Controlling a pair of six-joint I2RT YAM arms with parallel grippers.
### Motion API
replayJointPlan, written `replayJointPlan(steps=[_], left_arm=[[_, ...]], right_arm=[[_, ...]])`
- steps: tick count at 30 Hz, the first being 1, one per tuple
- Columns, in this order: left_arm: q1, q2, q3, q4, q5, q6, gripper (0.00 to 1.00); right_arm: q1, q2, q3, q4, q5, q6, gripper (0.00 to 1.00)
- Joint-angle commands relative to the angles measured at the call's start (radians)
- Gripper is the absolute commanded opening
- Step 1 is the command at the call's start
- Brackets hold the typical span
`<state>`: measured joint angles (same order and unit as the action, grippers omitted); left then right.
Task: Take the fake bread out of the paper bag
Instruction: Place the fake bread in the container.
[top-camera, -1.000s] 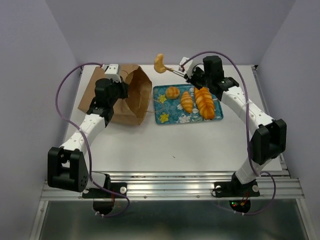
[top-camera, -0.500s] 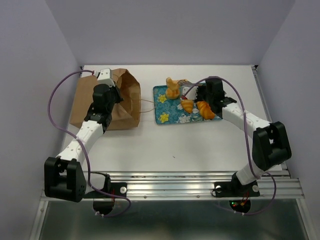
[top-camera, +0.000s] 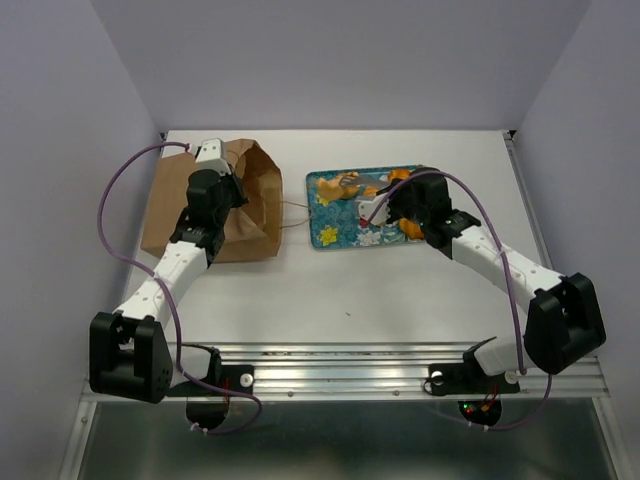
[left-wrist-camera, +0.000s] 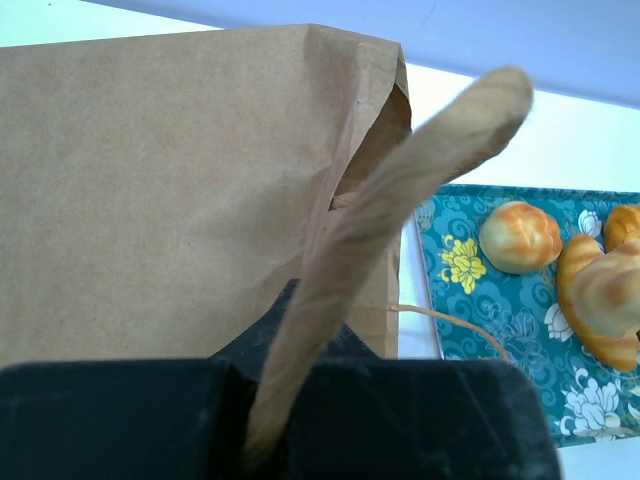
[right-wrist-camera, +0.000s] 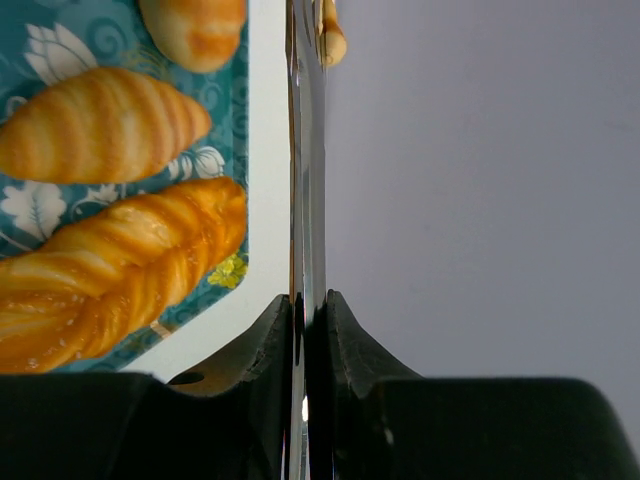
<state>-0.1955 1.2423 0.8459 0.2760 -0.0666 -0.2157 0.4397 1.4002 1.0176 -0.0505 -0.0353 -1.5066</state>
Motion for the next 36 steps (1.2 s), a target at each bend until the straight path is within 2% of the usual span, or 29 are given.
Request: replayJointPlan(steps=[1,5,9,12,13,15,19,25,36], left_arm=[[-0.010,0.002,0.024,0.066,0.019,0.006,0.00],[-0.021,0.002,0.001,0.091,0.021,0.016,0.00],[-0.027,-0.020,-0.031,0.111,0.008,0.013,0.00],[-0.027,-0.037,-0.062,0.127,-0.009,0.012,0.00],[-0.028,-0.049,-0.068,0.130,-0.016,0.010,0.00],[-0.028,-0.069,-0.087,0.140,-0.024,0.010,0.00],[-0.028,-0.092,-0.105,0.146,-0.038,0.009,0.00],[-0.028,-0.102,-0.111,0.150,-0.048,0.021,0.00],[-0.028,-0.099,-0.139,0.172,-0.070,0.032,0.00]], right_arm=[[0.036,0.005,-0.040,0.104,0.081,-0.151,0.11],[0.063,0.057,-0.123,0.301,0.185,-0.196,0.11],[0.073,0.063,-0.227,0.443,0.186,-0.204,0.11],[0.096,0.092,-0.273,0.599,0.199,-0.195,0.11],[0.096,0.108,-0.304,0.709,0.212,-0.193,0.11],[0.105,0.132,-0.333,0.777,0.209,-0.188,0.12],[0.105,0.129,-0.320,0.756,0.204,-0.110,0.13],[0.116,0.195,-0.356,0.854,0.183,-0.145,0.16],[0.116,0.289,-0.333,0.886,0.179,-0.165,0.18]])
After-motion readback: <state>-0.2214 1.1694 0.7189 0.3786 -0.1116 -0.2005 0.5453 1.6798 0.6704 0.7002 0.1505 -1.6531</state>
